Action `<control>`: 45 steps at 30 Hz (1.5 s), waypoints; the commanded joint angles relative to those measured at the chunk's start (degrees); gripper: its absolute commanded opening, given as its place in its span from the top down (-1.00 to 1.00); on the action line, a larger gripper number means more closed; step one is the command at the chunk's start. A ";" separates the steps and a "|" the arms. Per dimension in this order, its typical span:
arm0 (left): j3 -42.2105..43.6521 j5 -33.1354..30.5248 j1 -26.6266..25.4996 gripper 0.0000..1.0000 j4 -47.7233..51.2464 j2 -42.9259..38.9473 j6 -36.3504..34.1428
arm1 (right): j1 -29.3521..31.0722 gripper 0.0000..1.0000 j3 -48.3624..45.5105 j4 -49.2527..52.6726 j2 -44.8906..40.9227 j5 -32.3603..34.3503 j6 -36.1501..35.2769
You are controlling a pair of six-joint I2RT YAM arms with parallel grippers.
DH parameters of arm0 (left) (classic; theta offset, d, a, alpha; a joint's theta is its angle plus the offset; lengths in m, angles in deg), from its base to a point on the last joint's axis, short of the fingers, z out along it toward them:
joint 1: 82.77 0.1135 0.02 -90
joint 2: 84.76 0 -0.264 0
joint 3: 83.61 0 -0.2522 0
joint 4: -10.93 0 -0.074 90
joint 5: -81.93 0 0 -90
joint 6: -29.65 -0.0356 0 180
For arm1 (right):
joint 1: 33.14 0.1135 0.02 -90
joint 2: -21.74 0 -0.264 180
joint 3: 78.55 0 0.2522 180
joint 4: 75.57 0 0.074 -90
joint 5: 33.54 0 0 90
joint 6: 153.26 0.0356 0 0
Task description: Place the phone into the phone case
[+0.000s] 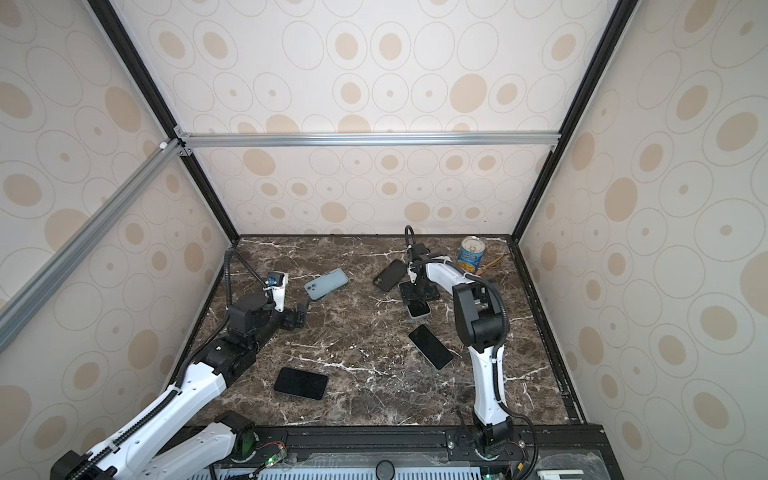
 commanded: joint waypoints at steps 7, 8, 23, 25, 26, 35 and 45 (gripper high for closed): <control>-0.86 0.26 0.43 -0.87 -0.96 -0.57 0.07 | -1.28 -0.59 1.24 6.61 6.25 -3.83 1.44; -0.82 0.26 0.37 -0.87 -1.00 -0.58 0.07 | -1.29 -0.58 1.11 6.71 6.34 -3.83 1.63; -0.85 0.79 0.63 -0.87 -1.00 -0.80 0.16 | 2.70 -0.72 -0.64 6.53 6.43 3.06 5.94; -0.85 0.79 0.58 -0.87 -1.00 -0.85 0.24 | 2.71 -0.71 -0.95 6.55 6.43 3.58 6.43; -0.84 0.85 0.61 -0.87 -1.00 -0.85 0.21 | 2.70 -0.71 -1.00 6.63 6.36 3.91 6.56; -0.78 0.88 0.60 -0.87 -1.00 -1.02 0.32 | 1.69 -0.65 -2.48 7.38 3.89 6.17 9.42; -0.70 1.18 0.63 -0.87 -0.85 -1.02 0.62 | 0.99 -0.65 -5.36 6.84 1.80 6.33 15.11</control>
